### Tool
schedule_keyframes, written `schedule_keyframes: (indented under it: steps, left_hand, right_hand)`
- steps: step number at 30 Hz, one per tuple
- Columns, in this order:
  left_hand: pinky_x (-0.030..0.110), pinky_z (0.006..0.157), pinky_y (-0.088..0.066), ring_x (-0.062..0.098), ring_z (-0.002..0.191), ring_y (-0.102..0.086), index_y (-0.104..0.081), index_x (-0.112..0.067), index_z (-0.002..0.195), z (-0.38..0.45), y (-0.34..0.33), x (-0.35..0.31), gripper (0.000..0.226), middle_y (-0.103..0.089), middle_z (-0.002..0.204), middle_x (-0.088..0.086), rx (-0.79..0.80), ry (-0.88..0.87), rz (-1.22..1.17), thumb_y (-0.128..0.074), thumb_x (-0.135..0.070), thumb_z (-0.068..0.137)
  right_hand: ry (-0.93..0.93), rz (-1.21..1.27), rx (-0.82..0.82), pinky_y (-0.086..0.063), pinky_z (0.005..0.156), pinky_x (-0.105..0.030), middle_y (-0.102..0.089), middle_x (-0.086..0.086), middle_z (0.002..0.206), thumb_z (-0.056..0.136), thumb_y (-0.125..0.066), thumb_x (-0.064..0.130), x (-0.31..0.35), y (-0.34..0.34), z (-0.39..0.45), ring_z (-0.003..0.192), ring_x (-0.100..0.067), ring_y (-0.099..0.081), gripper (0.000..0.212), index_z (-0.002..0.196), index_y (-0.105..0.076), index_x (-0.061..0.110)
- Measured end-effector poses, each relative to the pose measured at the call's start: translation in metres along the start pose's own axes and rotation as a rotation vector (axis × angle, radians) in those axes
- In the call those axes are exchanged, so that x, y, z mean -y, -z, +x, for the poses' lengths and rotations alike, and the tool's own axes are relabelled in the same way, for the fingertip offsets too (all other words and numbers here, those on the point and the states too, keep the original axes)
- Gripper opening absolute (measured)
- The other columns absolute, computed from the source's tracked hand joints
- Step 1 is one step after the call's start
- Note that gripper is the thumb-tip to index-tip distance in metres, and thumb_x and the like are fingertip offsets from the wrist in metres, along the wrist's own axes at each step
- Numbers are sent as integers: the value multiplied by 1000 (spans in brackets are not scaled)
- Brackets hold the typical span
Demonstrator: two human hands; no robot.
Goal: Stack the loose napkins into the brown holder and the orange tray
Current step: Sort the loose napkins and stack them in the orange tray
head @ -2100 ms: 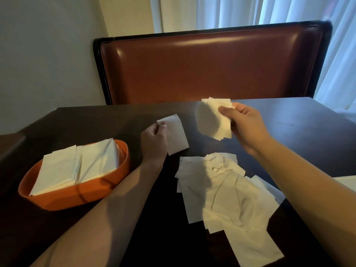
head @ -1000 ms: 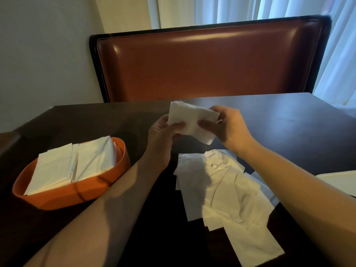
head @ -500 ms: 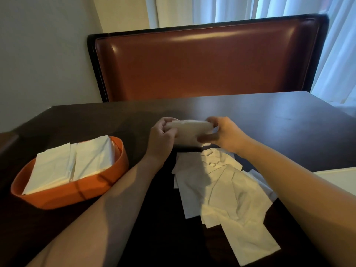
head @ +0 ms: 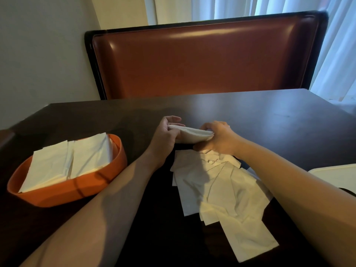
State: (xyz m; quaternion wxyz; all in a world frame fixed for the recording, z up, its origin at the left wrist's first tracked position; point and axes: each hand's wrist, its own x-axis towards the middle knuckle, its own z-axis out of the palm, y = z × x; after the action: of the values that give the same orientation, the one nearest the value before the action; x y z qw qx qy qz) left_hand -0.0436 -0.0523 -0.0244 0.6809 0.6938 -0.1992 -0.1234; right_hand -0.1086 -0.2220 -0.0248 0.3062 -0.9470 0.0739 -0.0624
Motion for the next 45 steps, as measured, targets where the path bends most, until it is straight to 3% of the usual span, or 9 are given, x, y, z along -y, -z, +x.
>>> schedule_keyframes:
  steps: [11, 17, 22, 27, 30, 35, 38, 40, 45]
  left_hand:
    - [32, 89, -52, 16, 98, -56, -52, -14, 122, 5, 0, 5, 38, -55, 111, 6, -33, 31, 109, -50, 5, 89]
    - [24, 75, -50, 12, 90, -55, -63, -11, 110, 3, -2, 4, 34, -60, 101, 0, -61, -92, 164, -48, 8, 86]
    - [33, 87, -52, 17, 99, -54, -57, -13, 117, 4, 1, 5, 36, -56, 105, 0, -50, -35, 155, -50, 5, 86]
    - [42, 86, -55, 22, 98, -58, -59, -14, 111, -3, -1, -2, 28, -60, 103, 2, -30, -58, 101, -56, 2, 89]
    - [41, 78, -57, 31, 99, -61, -59, -10, 115, -9, 1, -10, 21, -62, 108, 15, 148, 38, -142, -50, -18, 98]
    - [31, 61, -53, 23, 86, -67, -67, -12, 113, -11, 8, -14, 76, -69, 98, 11, 602, 325, -353, -22, -69, 90]
    - [34, 66, -57, 27, 99, -67, -69, -17, 118, -14, 8, -13, 69, -68, 110, 14, 781, 335, -410, -32, -67, 88]
    - [33, 61, -56, 26, 92, -66, -64, -12, 118, -18, 6, -16, 47, -67, 102, 13, 725, 343, -401, -48, -47, 91]
    - [29, 63, -52, 18, 79, -60, -58, -12, 114, -12, 5, -17, 23, -62, 88, 7, 199, 295, -586, -53, -19, 92]
  right_hand:
    - [-53, 253, -97, -47, 98, -52, -73, 5, 95, 45, -68, 71, -17, -1, 5, 103, -25, -62, 66, 98, -73, 32]
    - [-77, 400, -85, -53, 73, -23, -72, -7, 96, 82, -79, 20, -5, 1, 2, 87, -19, -66, 28, 107, -73, 8]
    - [-45, 180, -15, -37, 109, -52, -71, 1, 108, 80, -80, 32, -8, -6, 6, 109, -26, -59, 26, 101, -65, 36]
    - [-35, 561, -215, -50, 70, -29, -69, -7, 90, 89, -71, 32, -3, 2, 2, 80, -27, -62, 28, 104, -71, 9]
    - [8, 780, -265, -55, 83, -36, -69, -6, 87, 88, -73, 33, -2, 12, 3, 92, -28, -64, 25, 92, -70, 8]
    - [134, 1012, 18, -55, 78, -25, -72, -4, 88, 85, -66, 21, 13, 21, -10, 90, -16, -68, 20, 96, -67, 4]
    - [147, 937, 60, -55, 86, -44, -72, -7, 91, 83, -69, 29, 18, 18, -13, 93, -28, -69, 34, 103, -63, 3]
    - [140, 919, 74, -52, 88, -51, -72, -9, 93, 85, -67, 35, 17, 15, -14, 96, -35, -67, 41, 106, -62, 1]
    - [37, 645, -130, -51, 70, -24, -70, -8, 90, 99, -54, 32, 11, 6, 1, 76, -16, -65, 27, 94, -68, 9]
